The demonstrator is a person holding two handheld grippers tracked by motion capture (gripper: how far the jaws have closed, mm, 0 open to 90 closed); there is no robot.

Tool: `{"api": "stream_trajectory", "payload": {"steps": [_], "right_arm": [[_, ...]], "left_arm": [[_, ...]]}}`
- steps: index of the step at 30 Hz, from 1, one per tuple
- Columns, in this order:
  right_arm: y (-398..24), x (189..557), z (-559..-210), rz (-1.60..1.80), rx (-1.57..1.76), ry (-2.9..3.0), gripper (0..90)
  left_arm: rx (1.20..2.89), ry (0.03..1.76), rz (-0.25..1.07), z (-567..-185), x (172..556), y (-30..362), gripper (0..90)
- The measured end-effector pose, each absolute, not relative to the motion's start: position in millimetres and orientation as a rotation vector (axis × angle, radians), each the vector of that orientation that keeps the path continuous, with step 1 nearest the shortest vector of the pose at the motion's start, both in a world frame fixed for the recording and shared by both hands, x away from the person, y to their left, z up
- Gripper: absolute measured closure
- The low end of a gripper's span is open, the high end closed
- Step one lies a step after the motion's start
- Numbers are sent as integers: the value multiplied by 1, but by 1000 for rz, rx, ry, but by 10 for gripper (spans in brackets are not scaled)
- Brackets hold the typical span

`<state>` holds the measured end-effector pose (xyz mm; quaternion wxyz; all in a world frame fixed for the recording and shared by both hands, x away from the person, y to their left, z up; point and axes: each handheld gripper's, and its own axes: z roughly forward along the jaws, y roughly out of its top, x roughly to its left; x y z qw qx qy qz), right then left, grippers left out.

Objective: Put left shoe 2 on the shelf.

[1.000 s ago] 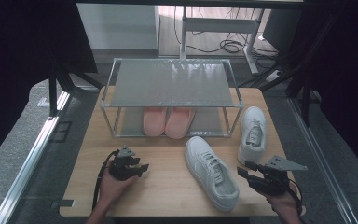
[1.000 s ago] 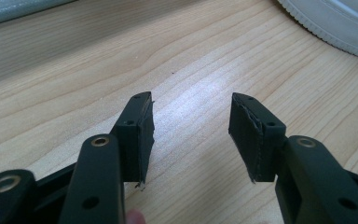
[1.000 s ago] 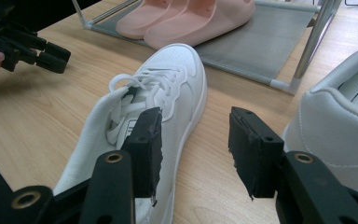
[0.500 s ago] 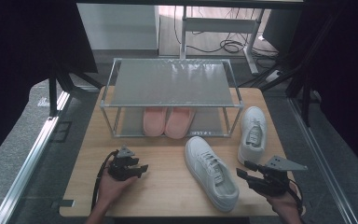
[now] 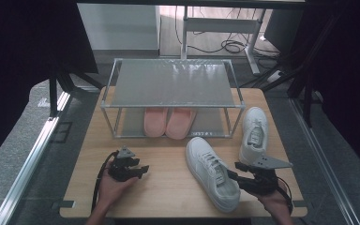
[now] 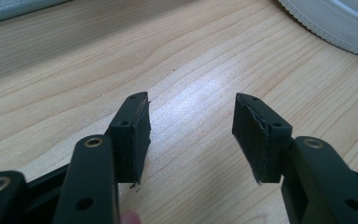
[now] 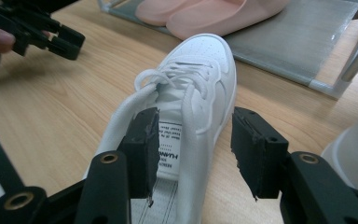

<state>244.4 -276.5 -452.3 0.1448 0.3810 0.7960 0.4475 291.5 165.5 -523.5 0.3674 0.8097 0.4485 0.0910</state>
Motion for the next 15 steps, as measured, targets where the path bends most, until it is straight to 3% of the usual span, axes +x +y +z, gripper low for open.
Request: {"api": "stream_trajectory", "payload": {"steps": [15], "right_arm": [[-254, 262, -462, 1213, 1095, 2314, 530]], "left_arm": [[2088, 1158, 223, -526, 292, 164, 470]]}}
